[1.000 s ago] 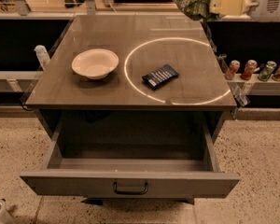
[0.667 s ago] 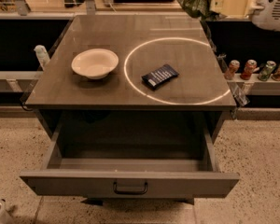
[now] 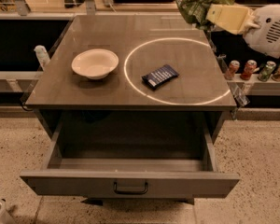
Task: Place green jalapeno chip bag into top drawer
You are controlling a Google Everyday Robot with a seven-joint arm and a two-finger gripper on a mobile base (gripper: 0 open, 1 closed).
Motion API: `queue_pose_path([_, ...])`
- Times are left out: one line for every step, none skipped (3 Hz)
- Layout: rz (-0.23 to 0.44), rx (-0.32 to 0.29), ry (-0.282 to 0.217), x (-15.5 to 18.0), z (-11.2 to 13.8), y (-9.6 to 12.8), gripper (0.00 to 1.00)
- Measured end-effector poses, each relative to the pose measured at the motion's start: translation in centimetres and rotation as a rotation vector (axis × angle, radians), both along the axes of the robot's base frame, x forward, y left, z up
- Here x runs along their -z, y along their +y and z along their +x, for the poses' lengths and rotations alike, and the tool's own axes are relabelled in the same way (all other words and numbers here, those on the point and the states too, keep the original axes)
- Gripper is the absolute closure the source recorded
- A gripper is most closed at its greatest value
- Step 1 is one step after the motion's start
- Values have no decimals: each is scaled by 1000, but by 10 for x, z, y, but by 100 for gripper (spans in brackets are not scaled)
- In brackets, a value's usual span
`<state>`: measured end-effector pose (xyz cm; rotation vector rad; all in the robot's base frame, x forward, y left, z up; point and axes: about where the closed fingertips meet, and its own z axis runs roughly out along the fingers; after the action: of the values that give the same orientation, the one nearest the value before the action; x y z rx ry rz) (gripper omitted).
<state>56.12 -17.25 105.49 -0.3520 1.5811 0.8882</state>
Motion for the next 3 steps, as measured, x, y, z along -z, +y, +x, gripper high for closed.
queue_pose_path([0,0,0,0,0,0,100])
queue_pose_path([46,-9,45,22,-10,9,100])
queue_pose_path([134,-62,177,64,-38,23,100])
